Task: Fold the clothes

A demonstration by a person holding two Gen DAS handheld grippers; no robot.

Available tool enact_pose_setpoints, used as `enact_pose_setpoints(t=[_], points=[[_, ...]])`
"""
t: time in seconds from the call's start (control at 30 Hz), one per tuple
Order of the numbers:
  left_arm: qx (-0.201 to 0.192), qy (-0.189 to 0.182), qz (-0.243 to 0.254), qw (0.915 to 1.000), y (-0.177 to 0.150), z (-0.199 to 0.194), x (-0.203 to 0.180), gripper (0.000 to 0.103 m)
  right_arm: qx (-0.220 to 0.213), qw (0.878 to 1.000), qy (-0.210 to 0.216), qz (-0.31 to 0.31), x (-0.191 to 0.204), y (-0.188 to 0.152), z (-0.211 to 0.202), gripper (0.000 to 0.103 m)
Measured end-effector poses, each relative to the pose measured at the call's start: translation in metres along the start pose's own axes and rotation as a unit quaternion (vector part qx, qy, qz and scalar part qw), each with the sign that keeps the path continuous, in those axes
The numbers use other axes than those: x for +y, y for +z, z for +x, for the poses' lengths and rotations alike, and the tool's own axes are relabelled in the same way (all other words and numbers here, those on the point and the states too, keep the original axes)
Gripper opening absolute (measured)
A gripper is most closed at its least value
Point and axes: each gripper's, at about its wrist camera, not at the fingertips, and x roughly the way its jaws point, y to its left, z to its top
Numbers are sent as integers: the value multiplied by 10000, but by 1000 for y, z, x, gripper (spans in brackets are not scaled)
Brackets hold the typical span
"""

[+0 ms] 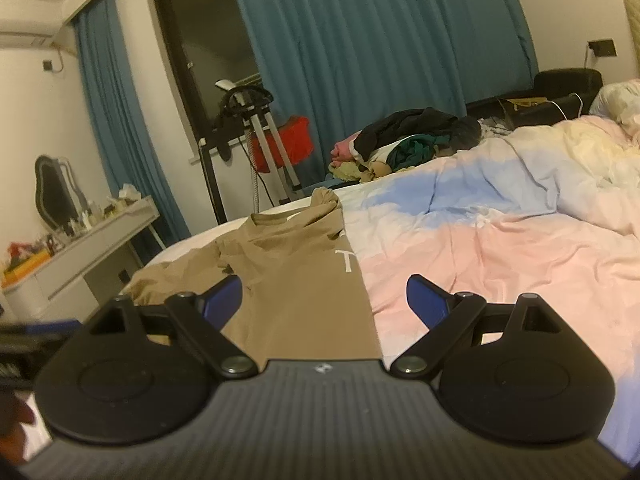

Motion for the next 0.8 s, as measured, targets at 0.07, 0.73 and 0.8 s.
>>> enact_pose_setpoints(t=[0.07,0.73,0.8], points=[[-70,56,-3,10000,1,-6,8,103,64,9999,-16,-89,6,-1,6,90],[57,232,-1269,9916,-7,-11,97,103,1066,9746,1010,-1691,127,16,159,90],[103,165,-1522,9882,-9,-7,107,103,1153,9689,1208,-1826,154,11,187,91]])
